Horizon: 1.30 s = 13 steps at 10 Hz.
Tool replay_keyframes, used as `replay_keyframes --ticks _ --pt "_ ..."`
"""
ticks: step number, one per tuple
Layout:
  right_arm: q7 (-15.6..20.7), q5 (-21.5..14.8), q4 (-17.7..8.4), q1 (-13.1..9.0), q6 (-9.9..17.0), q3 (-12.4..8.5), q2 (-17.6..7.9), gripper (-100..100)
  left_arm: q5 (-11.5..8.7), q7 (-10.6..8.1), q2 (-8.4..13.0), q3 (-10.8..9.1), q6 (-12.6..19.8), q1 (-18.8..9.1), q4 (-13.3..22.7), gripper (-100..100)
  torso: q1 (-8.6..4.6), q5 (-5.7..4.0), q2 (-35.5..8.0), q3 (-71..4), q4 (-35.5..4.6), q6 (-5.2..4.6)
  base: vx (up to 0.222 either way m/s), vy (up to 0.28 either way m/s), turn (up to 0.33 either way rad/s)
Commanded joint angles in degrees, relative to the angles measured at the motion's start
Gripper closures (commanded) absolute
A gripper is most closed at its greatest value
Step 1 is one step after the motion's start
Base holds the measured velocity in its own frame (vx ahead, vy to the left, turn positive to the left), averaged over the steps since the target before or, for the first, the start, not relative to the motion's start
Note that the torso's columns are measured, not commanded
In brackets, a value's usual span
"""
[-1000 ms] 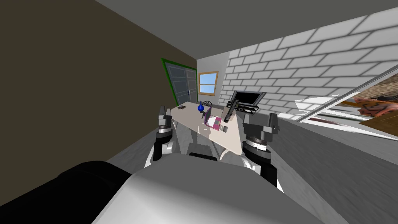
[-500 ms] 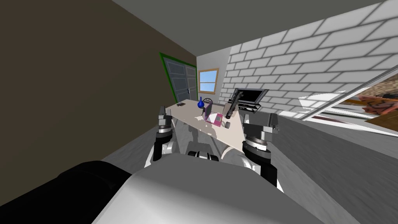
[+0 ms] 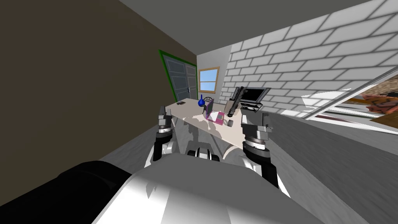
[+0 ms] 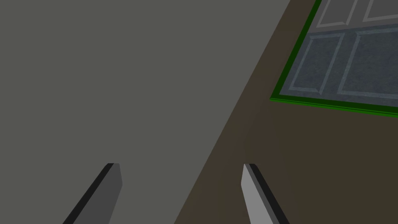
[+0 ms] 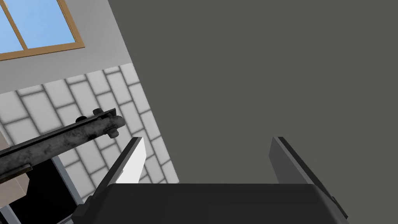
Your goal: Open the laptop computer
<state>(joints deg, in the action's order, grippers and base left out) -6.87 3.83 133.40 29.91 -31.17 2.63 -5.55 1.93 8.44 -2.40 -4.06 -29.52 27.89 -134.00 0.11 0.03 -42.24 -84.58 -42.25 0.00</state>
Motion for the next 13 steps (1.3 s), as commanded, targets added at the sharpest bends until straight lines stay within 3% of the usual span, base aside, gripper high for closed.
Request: replay_keyframes --ticks 1,13 --pt "2.0 -2.1 -1.3 -0.5 1.6 -0.9 -2.8 -100 0.0 0.00 0.0 0.00 0.0 0.0 0.0 0 0.00 0.00 0.0 0.0 0.0 0.00 0.033 0.109 -0.001" --pt "16.7 -17.5 -10.4 -3.9 12.5 -8.3 -11.9 -100 0.0 0.00 0.0 0.01 0.0 0.0 0.0 0 -0.04 0.00 -0.1 0.0 0.0 0.00 0.062 0.149 0.000"
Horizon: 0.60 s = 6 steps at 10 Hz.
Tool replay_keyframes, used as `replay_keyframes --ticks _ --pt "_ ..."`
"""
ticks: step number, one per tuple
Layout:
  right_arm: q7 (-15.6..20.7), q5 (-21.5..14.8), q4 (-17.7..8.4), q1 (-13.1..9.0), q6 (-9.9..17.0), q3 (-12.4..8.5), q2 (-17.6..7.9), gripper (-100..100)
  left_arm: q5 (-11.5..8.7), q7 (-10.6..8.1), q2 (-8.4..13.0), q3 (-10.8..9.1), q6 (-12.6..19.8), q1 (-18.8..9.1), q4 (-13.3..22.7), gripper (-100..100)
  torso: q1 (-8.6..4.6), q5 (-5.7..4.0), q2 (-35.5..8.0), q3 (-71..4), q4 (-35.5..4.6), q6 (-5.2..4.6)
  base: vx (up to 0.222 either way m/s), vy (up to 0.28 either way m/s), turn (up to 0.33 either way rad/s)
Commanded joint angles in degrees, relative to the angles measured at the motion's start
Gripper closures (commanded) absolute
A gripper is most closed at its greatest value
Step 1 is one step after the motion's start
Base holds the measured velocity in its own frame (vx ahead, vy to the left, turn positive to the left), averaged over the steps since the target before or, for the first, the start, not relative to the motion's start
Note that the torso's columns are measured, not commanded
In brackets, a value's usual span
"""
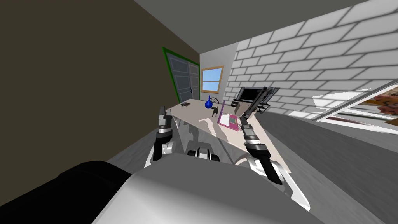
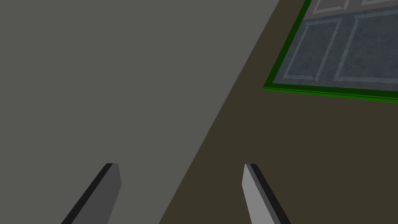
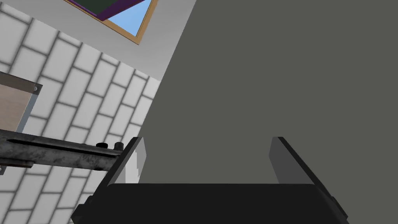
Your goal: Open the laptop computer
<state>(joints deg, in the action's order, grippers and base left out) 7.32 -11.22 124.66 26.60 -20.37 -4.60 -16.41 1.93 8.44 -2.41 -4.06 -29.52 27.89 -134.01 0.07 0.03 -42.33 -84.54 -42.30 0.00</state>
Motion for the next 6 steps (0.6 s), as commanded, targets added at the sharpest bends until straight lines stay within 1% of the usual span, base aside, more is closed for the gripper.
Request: replay_keyframes --ticks 1,3,6 --pt "3.9 -4.0 -2.7 -0.9 2.7 -1.8 -1.8 -100 0.0 0.00 0.0 0.00 0.0 0.0 0.0 0 -0.10 -0.04 0.0 0.0 0.0 0.00 0.072 0.184 0.003" --pt "6.8 -7.0 -4.8 -1.6 4.9 -3.2 -3.4 -100 0.0 0.00 0.0 0.00 0.0 0.0 0.0 0 -0.04 -0.02 0.1 -0.1 0.0 0.00 0.074 0.199 -0.001" --pt "11.2 -11.6 -8.3 -2.8 8.4 -5.5 -6.5 -100 0.0 0.00 0.0 0.00 0.0 0.0 0.0 0 -0.14 -0.05 0.0 0.0 0.0 0.00 0.073 0.169 0.001"
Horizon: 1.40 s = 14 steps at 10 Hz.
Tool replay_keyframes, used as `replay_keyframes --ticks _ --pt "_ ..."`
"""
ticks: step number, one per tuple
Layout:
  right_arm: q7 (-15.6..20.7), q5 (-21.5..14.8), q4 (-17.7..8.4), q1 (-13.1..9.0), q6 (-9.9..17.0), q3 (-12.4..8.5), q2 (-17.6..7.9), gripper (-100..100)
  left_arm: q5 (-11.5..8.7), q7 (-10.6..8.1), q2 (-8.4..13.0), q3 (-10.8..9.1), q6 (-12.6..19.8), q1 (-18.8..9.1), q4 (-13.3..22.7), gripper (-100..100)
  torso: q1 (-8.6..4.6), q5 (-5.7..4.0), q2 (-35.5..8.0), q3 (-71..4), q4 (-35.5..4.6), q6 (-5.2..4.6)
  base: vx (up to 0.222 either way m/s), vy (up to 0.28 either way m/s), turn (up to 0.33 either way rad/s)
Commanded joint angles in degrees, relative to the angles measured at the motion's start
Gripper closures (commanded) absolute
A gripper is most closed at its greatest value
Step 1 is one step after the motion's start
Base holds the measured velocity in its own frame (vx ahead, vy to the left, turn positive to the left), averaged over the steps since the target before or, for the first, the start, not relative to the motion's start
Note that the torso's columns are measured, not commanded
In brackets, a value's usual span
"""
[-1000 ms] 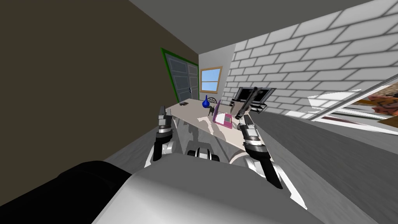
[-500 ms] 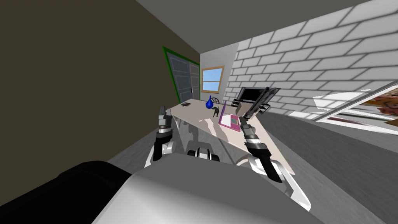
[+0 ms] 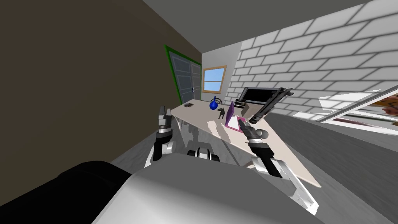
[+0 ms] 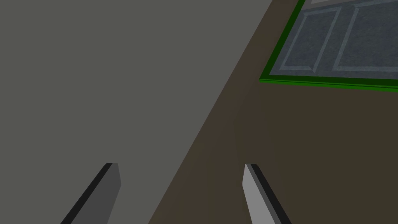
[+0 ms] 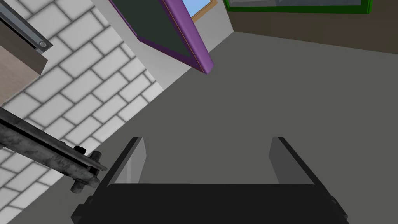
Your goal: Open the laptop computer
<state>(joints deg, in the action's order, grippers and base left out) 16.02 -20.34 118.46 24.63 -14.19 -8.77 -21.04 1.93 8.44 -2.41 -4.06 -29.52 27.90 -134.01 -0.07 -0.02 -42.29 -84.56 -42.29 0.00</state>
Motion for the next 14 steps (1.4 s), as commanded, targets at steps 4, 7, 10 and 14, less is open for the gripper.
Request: replay_keyframes --ticks 4,7,10,14 --pt "8.4 -8.7 -7.2 -2.5 6.9 -4.3 -6.9 -100 0.0 0.00 0.0 0.00 0.0 0.0 0.0 0 0.09 0.03 0.0 0.0 0.0 -0.01 0.082 0.179 -0.001" --pt "12.6 -13.1 -10.9 -3.8 10.2 -6.4 -10.6 -100 0.0 0.00 0.0 0.00 0.0 0.0 0.0 0 0.06 0.02 -0.1 0.0 0.0 0.00 0.064 0.171 0.002" --pt "16.3 -16.9 -14.1 -4.8 13.1 -8.2 -13.7 -100 0.0 0.00 0.0 0.00 0.0 0.0 0.0 0 0.05 0.01 0.1 -0.1 0.0 0.00 0.082 0.162 0.000" --pt "20.5 -21.3 -17.6 -6.0 16.4 -10.3 -17.2 -100 0.0 0.00 0.0 0.00 0.0 0.0 0.0 0 0.02 0.00 -0.1 0.1 0.0 -0.01 0.039 0.129 0.000"
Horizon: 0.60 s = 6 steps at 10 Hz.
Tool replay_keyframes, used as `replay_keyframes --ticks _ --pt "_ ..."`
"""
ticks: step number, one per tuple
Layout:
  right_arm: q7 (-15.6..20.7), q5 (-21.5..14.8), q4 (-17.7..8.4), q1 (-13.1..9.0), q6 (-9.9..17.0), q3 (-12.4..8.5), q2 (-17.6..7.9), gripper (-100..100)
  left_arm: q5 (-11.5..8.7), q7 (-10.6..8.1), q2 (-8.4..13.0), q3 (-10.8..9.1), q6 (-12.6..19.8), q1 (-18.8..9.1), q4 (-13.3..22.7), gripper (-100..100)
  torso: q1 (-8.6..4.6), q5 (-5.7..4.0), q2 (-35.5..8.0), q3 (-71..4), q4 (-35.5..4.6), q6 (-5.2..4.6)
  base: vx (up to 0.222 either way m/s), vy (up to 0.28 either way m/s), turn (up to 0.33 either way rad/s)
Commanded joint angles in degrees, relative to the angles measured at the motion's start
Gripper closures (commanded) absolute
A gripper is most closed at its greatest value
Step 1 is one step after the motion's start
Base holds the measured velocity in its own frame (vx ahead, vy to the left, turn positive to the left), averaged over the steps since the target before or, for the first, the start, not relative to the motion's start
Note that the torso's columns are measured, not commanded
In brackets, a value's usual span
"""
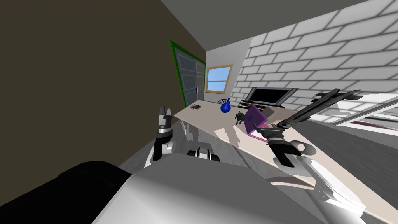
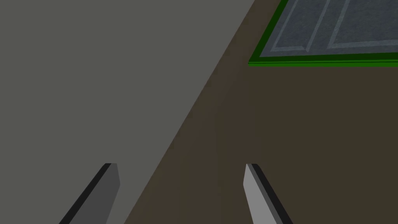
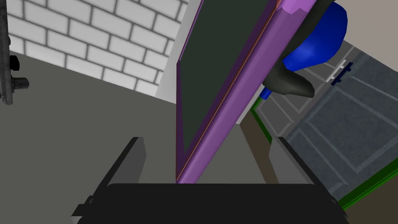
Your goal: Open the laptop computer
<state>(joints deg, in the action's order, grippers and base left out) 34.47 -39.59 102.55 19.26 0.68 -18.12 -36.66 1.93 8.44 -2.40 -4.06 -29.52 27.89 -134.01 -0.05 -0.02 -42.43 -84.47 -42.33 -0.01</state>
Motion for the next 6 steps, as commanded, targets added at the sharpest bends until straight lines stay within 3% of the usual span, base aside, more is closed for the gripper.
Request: replay_keyframes --ticks 1,2,3,4,5,6 --pt "2.9 -3.0 -2.3 -0.8 2.2 -1.4 -2.4 -100 0.0 0.00 0.0 0.00 0.0 0.0 0.0 0 0.12 0.04 0.2 -0.1 0.0 0.02 0.063 0.146 0.001" --pt "2.2 -2.3 -1.9 -0.8 1.7 -1.0 -1.9 -100 0.0 0.00 0.0 0.00 0.0 0.0 0.0 0 0.12 0.05 0.2 -0.2 0.1 0.01 0.024 0.064 -0.004" --pt "1.7 -1.5 -1.9 -0.5 2.6 -1.3 -3.8 -100 0.0 0.00 0.0 0.00 0.0 0.0 0.0 0 -0.16 -0.03 0.1 -0.1 0.0 0.00 0.083 0.004 0.036" --pt "2.0 -1.8 -1.5 -0.3 2.5 -1.0 -3.1 -100 0.0 0.00 0.0 -0.01 0.0 0.0 0.0 0 -0.29 -0.08 0.3 -0.2 0.1 0.01 0.053 -0.002 0.012" --pt "1.9 -1.8 -1.4 -0.3 2.7 -1.1 -3.2 100 0.0 0.00 0.0 -0.01 0.0 0.0 0.0 0 -0.16 -0.06 0.1 -0.1 0.1 0.00 0.009 -0.001 -0.004" --pt "0.2 0.0 -2.4 -1.6 2.3 -1.3 -2.5 100 0.0 0.00 0.0 -0.01 0.0 0.0 0.0 0 0.00 -0.02 0.0 0.0 0.0 0.02 -0.026 -0.059 -0.039"
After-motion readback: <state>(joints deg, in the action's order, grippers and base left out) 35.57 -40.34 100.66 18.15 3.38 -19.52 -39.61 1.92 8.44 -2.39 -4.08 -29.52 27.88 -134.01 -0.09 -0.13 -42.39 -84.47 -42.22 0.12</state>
